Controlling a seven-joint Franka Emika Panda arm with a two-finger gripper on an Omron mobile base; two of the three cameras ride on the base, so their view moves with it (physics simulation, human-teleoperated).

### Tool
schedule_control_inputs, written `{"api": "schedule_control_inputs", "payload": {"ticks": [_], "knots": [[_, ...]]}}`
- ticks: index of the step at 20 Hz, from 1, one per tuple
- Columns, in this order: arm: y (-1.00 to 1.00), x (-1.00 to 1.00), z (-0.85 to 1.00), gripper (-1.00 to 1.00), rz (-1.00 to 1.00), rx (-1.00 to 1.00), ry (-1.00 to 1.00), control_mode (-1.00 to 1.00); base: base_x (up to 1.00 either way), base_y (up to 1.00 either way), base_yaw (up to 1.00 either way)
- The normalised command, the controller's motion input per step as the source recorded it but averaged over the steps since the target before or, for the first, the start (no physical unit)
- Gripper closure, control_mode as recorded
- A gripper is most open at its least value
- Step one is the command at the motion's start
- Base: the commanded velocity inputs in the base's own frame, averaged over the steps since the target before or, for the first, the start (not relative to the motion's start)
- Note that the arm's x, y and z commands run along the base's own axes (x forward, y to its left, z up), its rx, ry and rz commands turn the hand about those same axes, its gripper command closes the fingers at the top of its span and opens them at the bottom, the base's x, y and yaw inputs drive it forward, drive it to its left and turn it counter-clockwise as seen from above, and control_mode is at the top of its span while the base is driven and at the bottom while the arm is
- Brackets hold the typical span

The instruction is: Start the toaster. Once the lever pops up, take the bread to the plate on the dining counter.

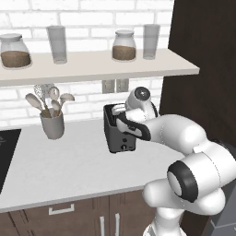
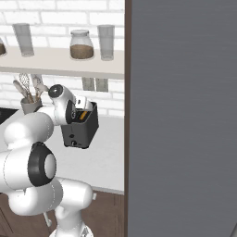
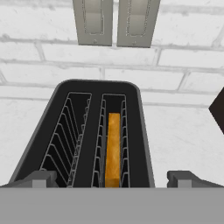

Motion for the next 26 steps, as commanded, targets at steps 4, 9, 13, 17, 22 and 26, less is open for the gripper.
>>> {"api": "schedule_control_inputs", "payload": {"ticks": [4,9,13,17,22,26], "knots": [[0.0,0.0,0.0,-1.0,0.0,0.0,0.0,-1.0,0.0,0.0,0.0],[0.0,0.0,0.0,-1.0,0.0,0.0,0.0,-1.0,0.0,0.0,0.0],[0.0,0.0,0.0,-1.0,0.0,0.0,0.0,-1.0,0.0,0.0,0.0],[0.0,0.0,0.0,-1.0,0.0,0.0,0.0,-1.0,0.0,0.0,0.0],[0.0,0.0,0.0,-1.0,0.0,0.0,0.0,-1.0,0.0,0.0,0.0],[0.0,0.0,0.0,-1.0,0.0,0.0,0.0,-1.0,0.0,0.0,0.0]]}}
